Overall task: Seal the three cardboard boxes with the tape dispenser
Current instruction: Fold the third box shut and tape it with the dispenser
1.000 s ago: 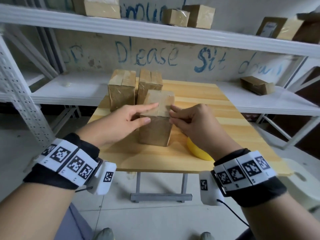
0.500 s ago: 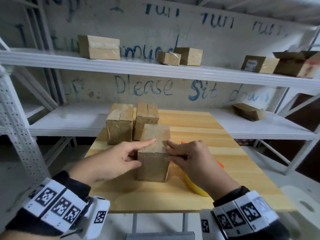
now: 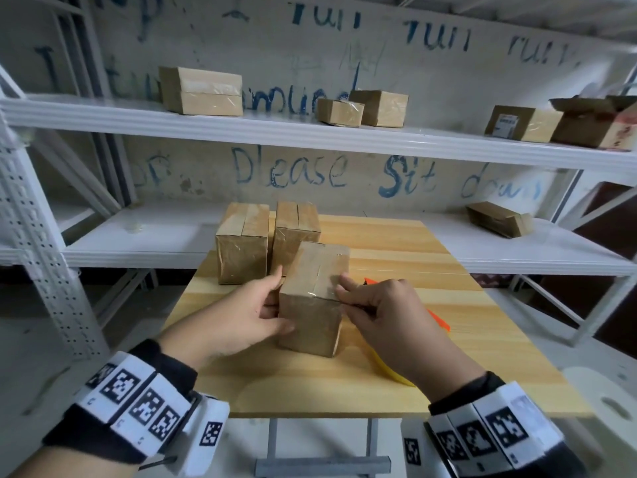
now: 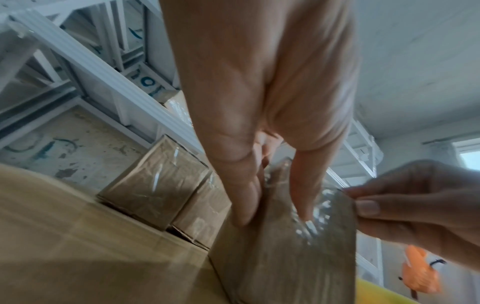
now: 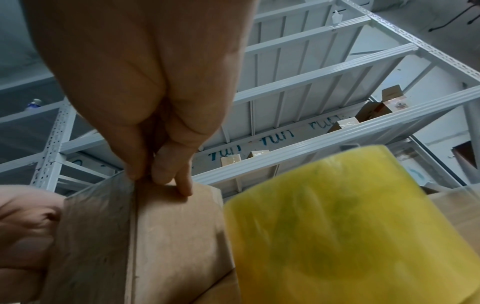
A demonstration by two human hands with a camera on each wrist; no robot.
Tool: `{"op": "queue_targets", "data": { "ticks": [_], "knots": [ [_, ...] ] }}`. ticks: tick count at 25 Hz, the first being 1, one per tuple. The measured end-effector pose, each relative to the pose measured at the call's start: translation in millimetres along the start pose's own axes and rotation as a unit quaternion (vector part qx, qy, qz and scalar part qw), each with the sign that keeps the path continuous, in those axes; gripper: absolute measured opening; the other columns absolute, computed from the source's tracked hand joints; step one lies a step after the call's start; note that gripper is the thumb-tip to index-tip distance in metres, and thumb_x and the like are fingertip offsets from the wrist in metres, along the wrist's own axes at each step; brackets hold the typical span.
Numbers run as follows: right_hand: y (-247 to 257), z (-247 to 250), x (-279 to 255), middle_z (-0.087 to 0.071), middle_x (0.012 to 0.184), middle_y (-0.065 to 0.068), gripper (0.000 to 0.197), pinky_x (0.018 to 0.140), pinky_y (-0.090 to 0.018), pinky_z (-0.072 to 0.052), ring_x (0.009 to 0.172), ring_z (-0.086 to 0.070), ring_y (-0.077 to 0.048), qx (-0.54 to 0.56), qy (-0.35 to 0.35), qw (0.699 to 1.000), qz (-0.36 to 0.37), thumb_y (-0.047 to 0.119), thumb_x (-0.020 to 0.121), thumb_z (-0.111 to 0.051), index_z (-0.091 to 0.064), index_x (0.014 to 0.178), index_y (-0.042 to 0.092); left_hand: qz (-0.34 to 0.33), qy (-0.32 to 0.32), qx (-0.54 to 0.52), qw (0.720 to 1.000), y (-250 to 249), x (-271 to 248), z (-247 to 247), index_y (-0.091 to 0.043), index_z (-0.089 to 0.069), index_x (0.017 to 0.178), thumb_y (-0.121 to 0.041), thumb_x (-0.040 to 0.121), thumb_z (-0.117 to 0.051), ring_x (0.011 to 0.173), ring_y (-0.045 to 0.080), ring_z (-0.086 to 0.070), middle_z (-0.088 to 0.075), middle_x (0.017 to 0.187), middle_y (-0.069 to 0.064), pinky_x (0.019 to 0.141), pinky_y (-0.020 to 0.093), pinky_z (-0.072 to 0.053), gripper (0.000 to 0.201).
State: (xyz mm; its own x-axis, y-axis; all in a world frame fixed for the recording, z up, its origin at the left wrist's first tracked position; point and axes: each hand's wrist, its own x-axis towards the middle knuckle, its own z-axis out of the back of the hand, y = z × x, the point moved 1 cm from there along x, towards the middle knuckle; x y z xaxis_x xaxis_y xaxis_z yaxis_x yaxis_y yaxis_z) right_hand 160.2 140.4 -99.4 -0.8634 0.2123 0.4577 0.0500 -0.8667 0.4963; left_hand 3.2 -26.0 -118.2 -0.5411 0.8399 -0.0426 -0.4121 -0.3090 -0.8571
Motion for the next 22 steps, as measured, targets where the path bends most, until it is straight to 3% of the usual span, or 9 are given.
{"op": "queue_targets", "data": {
  "ticks": [2, 3, 6, 8, 10, 13, 15, 18, 22],
  "knots": [
    [2, 0, -1, -0.066, 0.123, -0.006, 0.02, 0.09, 0.004, -0.036, 0.116, -0.054, 0.003, -0.015, -0.016, 1.0, -0.004, 0.009, 0.094, -0.062, -0.074, 0.11, 0.007, -0.008, 0.012, 0.01, 1.0, -1, 3, -6, -0.033, -0.054, 0.139, -0.007, 0.085, -0.079, 0.117, -0.002, -0.063, -0.069, 0.126, -0.019, 0.11, 0.034, -0.047, 0.065],
    [2, 0, 0, -0.069, 0.119, -0.008, 0.019, 0.09, 0.0, -0.041, 0.113, -0.059, -0.002, -0.019, -0.029, 0.999, -0.014, 0.006, 0.092, -0.063, -0.075, 0.106, 0.007, -0.007, 0.018, 0.003, 1.0, -3, 4, -7, -0.031, -0.059, 0.133, -0.006, 0.082, -0.081, 0.119, 0.001, -0.064, -0.071, 0.125, -0.016, 0.11, 0.037, -0.047, 0.061],
    [6, 0, 1, -0.073, 0.088, -0.007, 0.023, 0.069, -0.028, -0.058, 0.072, -0.067, -0.023, -0.093, -0.027, 0.991, -0.087, 0.002, 0.085, -0.055, -0.074, 0.094, 0.012, 0.0, 0.039, -0.007, 0.999, -7, 5, -18, -0.032, -0.059, 0.133, -0.023, 0.073, -0.088, 0.126, 0.001, -0.058, -0.068, 0.13, -0.016, 0.112, 0.037, -0.045, 0.068],
    [13, 0, -1, -0.063, 0.074, 0.0, 0.015, 0.052, -0.02, -0.049, 0.06, -0.057, -0.017, -0.163, -0.013, 0.98, -0.114, 0.006, 0.084, -0.054, -0.065, 0.085, 0.015, -0.001, 0.045, 0.014, 0.999, -9, 5, -27, -0.039, -0.053, 0.138, -0.045, 0.063, -0.085, 0.131, 0.0, -0.052, -0.062, 0.136, -0.019, 0.114, 0.038, -0.042, 0.081],
    [23, 2, -2, -0.054, 0.063, 0.005, 0.013, 0.042, -0.016, -0.037, 0.051, -0.048, -0.01, -0.168, -0.032, 0.979, -0.112, 0.017, 0.085, -0.059, -0.055, 0.073, 0.018, 0.003, 0.043, 0.033, 0.999, -10, 5, -33, -0.041, -0.048, 0.141, -0.05, 0.063, -0.081, 0.132, 0.002, -0.051, -0.058, 0.138, -0.021, 0.113, 0.038, -0.043, 0.085],
    [32, 7, -2, -0.047, 0.057, 0.007, 0.032, 0.039, -0.018, -0.031, 0.048, -0.043, -0.007, -0.173, -0.04, 0.973, -0.146, 0.035, 0.088, -0.063, -0.047, 0.064, 0.022, 0.011, 0.039, 0.043, 0.998, -14, 7, -36, -0.038, -0.043, 0.147, -0.042, 0.074, -0.081, 0.131, 0.006, -0.05, -0.055, 0.141, -0.019, 0.112, 0.038, -0.042, 0.082],
    [34, 9, -2, -0.046, 0.059, 0.004, 0.04, 0.041, -0.017, -0.025, 0.05, -0.043, -0.009, -0.196, -0.038, 0.965, -0.167, 0.043, 0.088, -0.063, -0.045, 0.062, 0.02, 0.014, 0.04, 0.036, 0.998, -16, 8, -40, -0.037, -0.038, 0.151, -0.046, 0.071, -0.081, 0.134, 0.007, -0.047, -0.051, 0.146, -0.018, 0.113, 0.036, -0.04, 0.091],
    [36, 8, 3, -0.042, 0.062, 0.002, 0.045, 0.044, -0.023, -0.026, 0.052, -0.04, -0.013, -0.214, -0.046, 0.958, -0.182, 0.046, 0.088, -0.064, -0.041, 0.065, 0.016, 0.022, 0.033, 0.039, 0.998, -18, 12, -43, -0.036, -0.03, 0.155, -0.036, 0.082, -0.079, 0.135, 0.006, -0.043, -0.045, 0.145, -0.021, 0.102, 0.022, -0.034, 0.088],
    [31, 9, 16, -0.038, 0.063, 0.004, 0.035, 0.044, -0.021, -0.026, 0.052, -0.037, -0.009, -0.217, -0.052, 0.958, -0.181, 0.039, 0.092, -0.063, -0.043, 0.074, 0.017, 0.02, 0.039, 0.084, 0.996, -20, 13, -45, -0.037, 0.011, 0.16, -0.034, 0.09, -0.072, 0.137, 0.009, -0.043, -0.027, 0.154, -0.018, 0.103, 0.024, -0.038, 0.109]
  ]
}}
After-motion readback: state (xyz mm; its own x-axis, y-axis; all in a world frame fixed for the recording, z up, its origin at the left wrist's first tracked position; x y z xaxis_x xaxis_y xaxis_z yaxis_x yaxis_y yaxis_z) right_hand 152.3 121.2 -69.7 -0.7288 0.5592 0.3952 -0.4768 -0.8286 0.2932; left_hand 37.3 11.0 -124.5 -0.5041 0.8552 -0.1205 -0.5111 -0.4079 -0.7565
